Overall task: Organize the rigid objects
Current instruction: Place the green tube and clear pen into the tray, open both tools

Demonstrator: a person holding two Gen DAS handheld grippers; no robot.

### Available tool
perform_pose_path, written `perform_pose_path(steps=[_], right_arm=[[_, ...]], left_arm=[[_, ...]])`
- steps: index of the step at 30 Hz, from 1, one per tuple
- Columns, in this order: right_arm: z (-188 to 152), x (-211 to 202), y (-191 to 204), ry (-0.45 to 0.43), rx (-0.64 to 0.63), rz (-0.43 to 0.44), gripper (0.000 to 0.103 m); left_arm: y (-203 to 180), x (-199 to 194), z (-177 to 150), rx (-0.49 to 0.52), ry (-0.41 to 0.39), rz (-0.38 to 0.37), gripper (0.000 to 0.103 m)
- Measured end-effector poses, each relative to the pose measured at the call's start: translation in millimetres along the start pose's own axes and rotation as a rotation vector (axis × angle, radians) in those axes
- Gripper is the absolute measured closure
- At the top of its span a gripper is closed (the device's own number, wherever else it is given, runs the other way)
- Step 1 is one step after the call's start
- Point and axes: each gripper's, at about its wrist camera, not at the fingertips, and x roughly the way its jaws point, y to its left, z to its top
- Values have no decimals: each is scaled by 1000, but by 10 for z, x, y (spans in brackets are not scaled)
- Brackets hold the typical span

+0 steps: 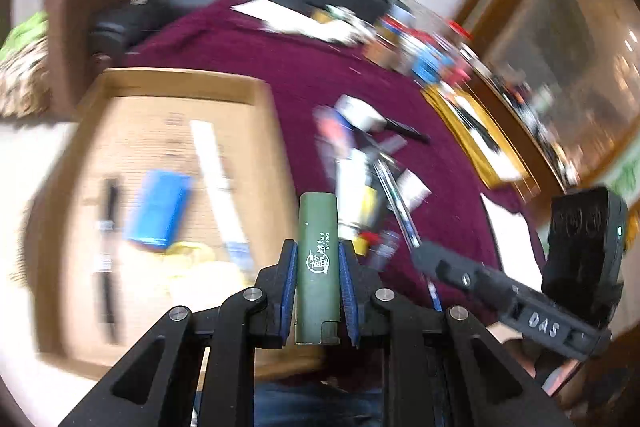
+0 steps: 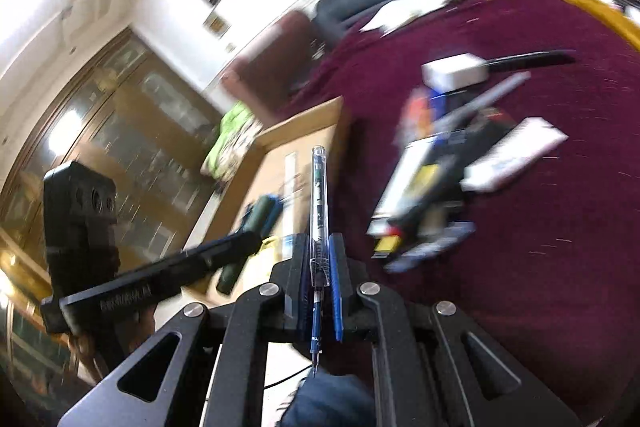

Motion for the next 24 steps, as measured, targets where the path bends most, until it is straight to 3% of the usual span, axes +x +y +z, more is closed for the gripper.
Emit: perform_pose_path(steps=[7, 10, 16, 24], right_arm=[[158, 752, 537, 100, -126, -69, 94], [201, 1028, 632, 122, -152, -112, 94], [231, 1421, 652, 180, -166, -125, 94], [134, 1517, 712, 178, -237, -193, 94]], left_arm=[[828, -128, 55, -141, -46, 140, 83], [1010, -88, 39, -171, -35, 150, 83], [1088, 8, 72, -154, -14, 188, 83], [1035, 268, 154, -116, 21, 240, 82]])
